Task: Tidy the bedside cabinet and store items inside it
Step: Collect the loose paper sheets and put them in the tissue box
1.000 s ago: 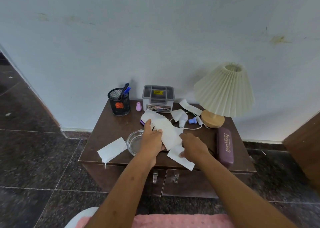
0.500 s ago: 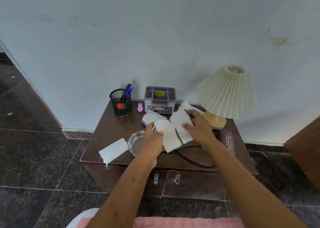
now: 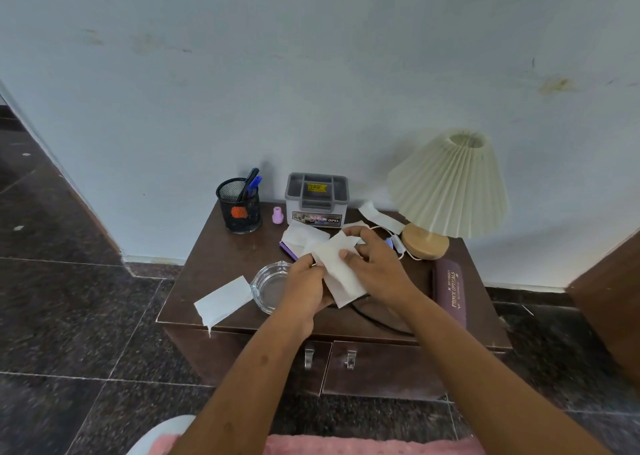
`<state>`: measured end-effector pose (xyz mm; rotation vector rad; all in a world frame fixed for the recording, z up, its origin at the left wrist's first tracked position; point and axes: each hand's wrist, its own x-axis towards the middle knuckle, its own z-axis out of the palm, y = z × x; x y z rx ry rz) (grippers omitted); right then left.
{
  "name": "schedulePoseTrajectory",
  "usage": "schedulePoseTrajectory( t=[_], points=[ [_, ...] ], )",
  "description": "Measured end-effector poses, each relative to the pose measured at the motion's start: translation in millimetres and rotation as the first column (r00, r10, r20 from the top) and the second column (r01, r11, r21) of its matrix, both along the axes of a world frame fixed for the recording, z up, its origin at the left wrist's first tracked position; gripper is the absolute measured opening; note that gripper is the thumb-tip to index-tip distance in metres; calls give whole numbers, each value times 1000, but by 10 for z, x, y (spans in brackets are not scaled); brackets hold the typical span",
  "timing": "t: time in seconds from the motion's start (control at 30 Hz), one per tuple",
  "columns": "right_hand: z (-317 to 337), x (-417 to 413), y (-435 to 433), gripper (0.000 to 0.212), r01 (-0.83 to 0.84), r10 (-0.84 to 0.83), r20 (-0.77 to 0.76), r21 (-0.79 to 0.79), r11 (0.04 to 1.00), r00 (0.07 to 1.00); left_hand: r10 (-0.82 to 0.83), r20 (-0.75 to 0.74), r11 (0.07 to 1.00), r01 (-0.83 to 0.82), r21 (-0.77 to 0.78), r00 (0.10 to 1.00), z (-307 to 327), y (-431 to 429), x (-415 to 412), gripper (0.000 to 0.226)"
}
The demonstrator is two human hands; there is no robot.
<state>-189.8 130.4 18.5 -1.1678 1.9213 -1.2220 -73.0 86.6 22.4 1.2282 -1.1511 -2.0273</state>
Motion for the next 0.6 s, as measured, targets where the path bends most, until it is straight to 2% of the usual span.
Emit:
schedulePoseTrajectory(
  t=[0.17, 0.3, 0.6],
  points=[
    [-34, 42, -37, 24, 39, -40, -35, -36, 999, 999, 46, -41, 998, -44, 39, 998, 32, -18, 22, 28],
    [-30, 125, -53, 31, 91, -96, -92, -67, 994, 991, 54, -33, 998, -52, 45, 998, 41, -7, 11, 26],
    [-78, 207, -64, 43, 108, -104, -121, 34, 994, 987, 40, -27, 999, -39, 22, 999, 77, 19, 15, 27]
  ],
)
